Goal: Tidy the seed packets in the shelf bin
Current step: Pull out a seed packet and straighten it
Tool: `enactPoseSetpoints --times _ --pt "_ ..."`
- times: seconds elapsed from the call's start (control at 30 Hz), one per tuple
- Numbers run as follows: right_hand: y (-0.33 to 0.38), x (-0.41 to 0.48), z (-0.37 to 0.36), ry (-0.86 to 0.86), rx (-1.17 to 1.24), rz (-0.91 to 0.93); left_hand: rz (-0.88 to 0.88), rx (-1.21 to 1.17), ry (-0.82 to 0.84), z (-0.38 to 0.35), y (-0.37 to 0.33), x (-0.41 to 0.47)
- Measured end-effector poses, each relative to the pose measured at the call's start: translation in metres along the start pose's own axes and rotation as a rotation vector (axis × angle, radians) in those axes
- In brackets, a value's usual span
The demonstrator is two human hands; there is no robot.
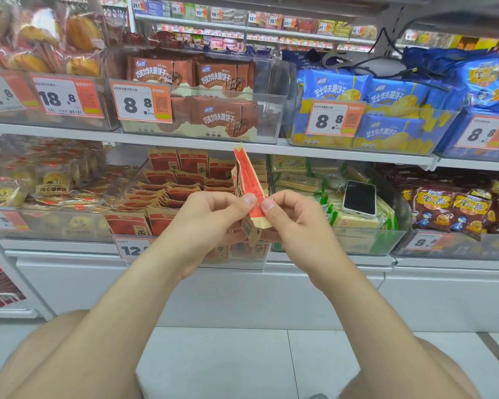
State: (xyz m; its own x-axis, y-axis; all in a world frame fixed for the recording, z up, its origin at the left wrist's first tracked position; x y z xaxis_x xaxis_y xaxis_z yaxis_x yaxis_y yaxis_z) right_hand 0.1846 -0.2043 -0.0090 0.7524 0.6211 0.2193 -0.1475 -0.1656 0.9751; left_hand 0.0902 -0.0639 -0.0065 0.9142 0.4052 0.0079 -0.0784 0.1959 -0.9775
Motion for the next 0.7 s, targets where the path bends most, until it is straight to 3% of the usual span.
enactPoseSetpoints --times 0.2,0.37,0.47,0.7 --pt "0.002 -0.001 0.000 0.011 0.106 -0.088 0.002 0.045 -0.093 0.003 0.002 -0.001" --pt "0.001 -0.002 -0.006 0.024 0.362 -0.232 -0.069 0.441 -0.202 0.009 0.004 0.000" --pt "-0.001 -0.004 -0.008 0.021 0.327 -0.234 -0.134 0.564 -0.225 0.008 0.004 0.000" --pt "-0.003 -0.003 -0.009 0.079 0.152 -0.215 -0.124 0.500 -0.322 0.014 0.001 0.002"
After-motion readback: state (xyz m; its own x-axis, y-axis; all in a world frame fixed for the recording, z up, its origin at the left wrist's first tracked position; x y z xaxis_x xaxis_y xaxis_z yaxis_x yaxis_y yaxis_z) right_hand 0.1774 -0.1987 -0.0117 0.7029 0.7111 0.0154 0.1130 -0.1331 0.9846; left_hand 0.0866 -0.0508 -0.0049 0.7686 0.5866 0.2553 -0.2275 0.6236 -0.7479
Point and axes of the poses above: each hand's wrist, its own x-axis towards the middle knuckle, its own z-axis out of the back of the hand, y = z × x, the point moved 4 cm from there along x, towards the middle knuckle, and after that the axes turned 15 degrees about x, right-handed, at the moved point
